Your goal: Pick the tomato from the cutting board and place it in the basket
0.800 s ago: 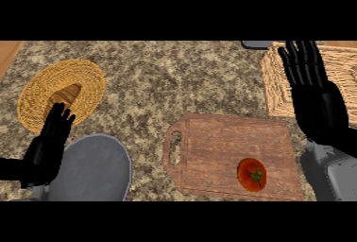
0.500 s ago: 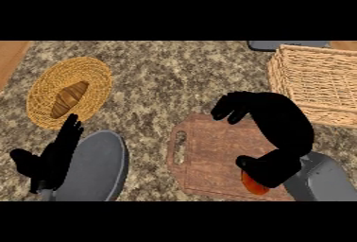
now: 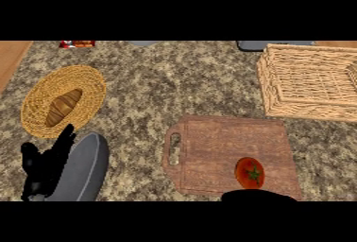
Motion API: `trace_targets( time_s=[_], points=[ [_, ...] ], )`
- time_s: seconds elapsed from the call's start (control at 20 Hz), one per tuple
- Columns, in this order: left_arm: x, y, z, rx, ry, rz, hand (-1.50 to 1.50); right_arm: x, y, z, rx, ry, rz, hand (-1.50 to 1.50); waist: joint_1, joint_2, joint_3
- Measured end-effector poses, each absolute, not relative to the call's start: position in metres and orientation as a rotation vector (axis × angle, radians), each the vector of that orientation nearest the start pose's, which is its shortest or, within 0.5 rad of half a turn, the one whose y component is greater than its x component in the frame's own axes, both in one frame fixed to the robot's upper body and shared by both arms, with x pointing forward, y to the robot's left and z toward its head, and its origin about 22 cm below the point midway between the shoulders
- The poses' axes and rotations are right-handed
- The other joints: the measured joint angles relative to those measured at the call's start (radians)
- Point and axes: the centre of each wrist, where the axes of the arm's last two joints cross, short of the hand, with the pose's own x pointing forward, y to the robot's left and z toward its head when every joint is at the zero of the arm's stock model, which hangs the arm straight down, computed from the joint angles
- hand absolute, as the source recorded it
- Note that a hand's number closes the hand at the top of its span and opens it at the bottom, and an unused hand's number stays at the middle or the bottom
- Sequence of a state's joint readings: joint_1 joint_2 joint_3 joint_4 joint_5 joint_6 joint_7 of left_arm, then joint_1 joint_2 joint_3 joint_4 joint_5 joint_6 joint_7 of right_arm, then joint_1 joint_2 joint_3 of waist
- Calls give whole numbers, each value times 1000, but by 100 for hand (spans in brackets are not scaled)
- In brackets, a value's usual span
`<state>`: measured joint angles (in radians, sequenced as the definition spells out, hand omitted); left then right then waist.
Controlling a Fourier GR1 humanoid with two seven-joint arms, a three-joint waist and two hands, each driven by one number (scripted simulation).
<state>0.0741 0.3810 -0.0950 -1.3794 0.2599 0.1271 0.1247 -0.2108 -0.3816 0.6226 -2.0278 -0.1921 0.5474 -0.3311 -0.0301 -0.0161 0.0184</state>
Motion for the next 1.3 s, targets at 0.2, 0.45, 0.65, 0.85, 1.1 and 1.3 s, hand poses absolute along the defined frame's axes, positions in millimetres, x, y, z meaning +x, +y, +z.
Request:
trace_targets(
  time_s=[0.2, 0.45, 0.65, 0.85, 1.1, 1.3],
  points=[
    [207, 326, -35, 225, -1138, 10, 0, 198, -171, 149, 826, -2114, 1342, -150, -25, -8, 0],
    [207, 327, -33, 233, -1135, 7, 0, 197, -210, 199, 370, -2248, 1536, -150, -26, -4, -2],
    [208, 323, -31, 232, -1133, -1, 0, 193, -239, 236, 136, -2248, 1672, -150, -16, 0, -3],
    [207, 321, -30, 229, -1135, -5, 0, 190, -263, 271, -8, -2144, 1845, -150, -12, 1, -5],
    [207, 316, -28, 213, -1137, -18, 0, 188, -282, 305, -197, -1962, 1997, -150, 4, 5, -6],
    [210, 313, -28, 207, -1131, -24, 0, 186, -292, 319, -310, -1895, 2045, -150, 12, 7, -6]
  ],
)
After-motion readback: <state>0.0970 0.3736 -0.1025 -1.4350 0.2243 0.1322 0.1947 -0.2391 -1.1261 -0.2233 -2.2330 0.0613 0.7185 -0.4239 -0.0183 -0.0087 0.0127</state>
